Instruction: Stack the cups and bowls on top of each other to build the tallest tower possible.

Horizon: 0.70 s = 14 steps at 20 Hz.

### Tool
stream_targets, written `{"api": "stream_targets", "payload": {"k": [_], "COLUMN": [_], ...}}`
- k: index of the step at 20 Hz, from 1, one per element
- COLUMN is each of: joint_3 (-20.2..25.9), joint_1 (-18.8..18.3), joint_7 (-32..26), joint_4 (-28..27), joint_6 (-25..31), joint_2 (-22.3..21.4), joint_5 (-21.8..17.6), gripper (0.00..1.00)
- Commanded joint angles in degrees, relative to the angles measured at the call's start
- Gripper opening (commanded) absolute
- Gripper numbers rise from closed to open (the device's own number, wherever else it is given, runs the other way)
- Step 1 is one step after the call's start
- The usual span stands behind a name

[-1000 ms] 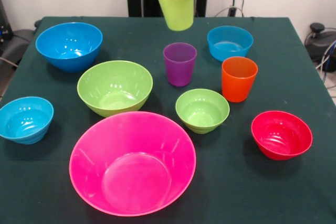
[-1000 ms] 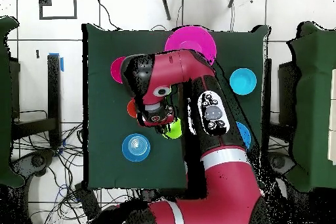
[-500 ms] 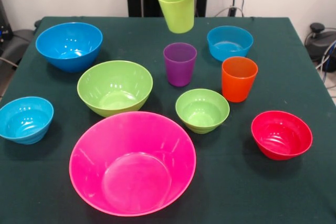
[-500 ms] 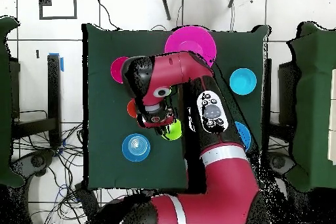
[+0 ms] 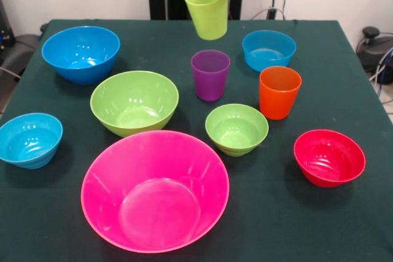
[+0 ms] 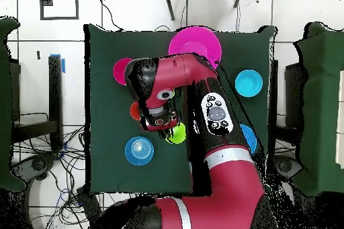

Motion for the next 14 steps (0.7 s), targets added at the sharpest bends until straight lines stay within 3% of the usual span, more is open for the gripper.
{"api": "stream_targets", "payload": {"k": [1, 14], "joint_3": [3.9, 4.5], "joint_1": [-0.2, 0.0], "joint_7": [-7.6, -8.7], "joint_4": [0.0, -1.7], "joint_6": [-8.0, -7.4], "joint_2": [3.1, 4.8], "joint_5": [-3.2, -3.4], "gripper": [0.0, 0.0]}}
